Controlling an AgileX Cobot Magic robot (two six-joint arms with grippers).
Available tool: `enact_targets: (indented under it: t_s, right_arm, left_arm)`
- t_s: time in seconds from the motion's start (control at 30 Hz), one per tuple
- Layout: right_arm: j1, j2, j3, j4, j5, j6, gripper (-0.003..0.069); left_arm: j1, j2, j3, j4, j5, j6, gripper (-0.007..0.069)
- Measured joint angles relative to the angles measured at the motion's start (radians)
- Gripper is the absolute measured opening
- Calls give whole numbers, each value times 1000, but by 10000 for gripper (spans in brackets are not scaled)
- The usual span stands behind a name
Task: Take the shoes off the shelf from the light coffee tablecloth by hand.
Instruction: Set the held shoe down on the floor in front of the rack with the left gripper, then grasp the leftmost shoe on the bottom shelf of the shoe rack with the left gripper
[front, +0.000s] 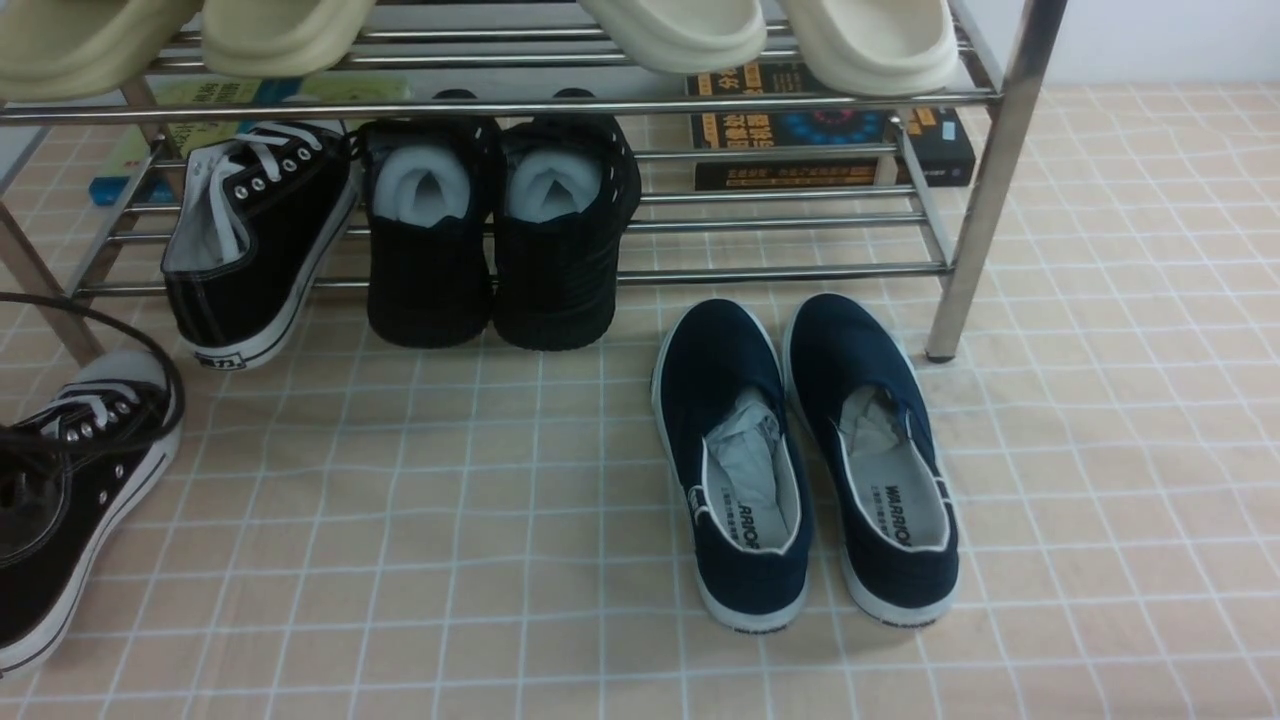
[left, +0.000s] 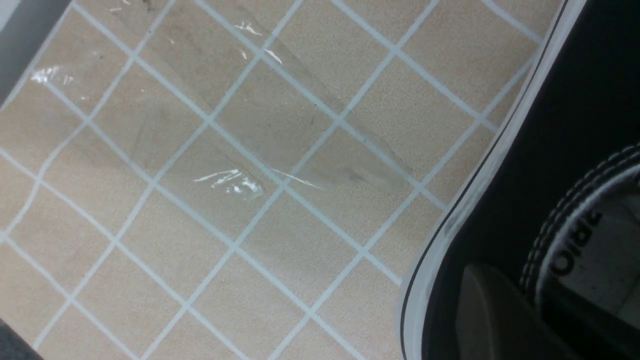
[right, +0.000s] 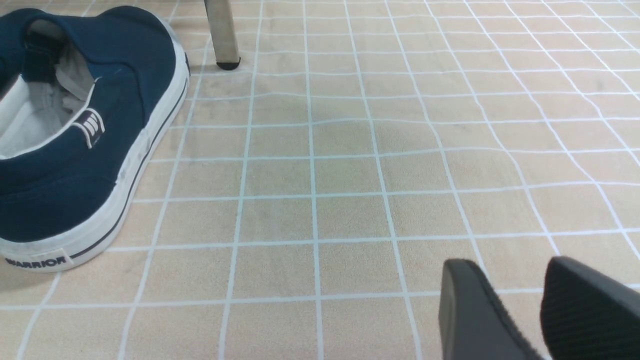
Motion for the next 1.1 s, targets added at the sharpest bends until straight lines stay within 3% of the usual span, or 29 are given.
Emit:
enact_targets:
  t_s: [0.2, 0.47, 0.57, 0.67, 0.8, 0.9, 1.1]
  right_arm:
    - [0, 0, 0, -1, 0, 0, 237]
    - [0, 0, 0, -1, 0, 0, 237]
    - [0, 0, 0, -1, 0, 0, 237]
    - [0, 0, 0, -1, 0, 0, 237]
    - [0, 0, 0, -1, 0, 0, 237]
    - [0, 0, 0, -1, 0, 0, 237]
    - [0, 0, 0, -1, 0, 0, 237]
  left_arm:
    - [0, 0, 0, 36, -6, 31, 64]
    - [-1, -19, -6, 46, 14, 80, 274]
    - [-1, -55, -8, 47, 40, 92, 308]
    - [-1, -115, -8, 44, 93, 122, 284]
    - [-1, -236, -6, -65, 219, 234, 90]
    - [-1, -294, 5, -174, 243, 322, 17]
    - [-1, -341, 20, -418, 244, 463, 1]
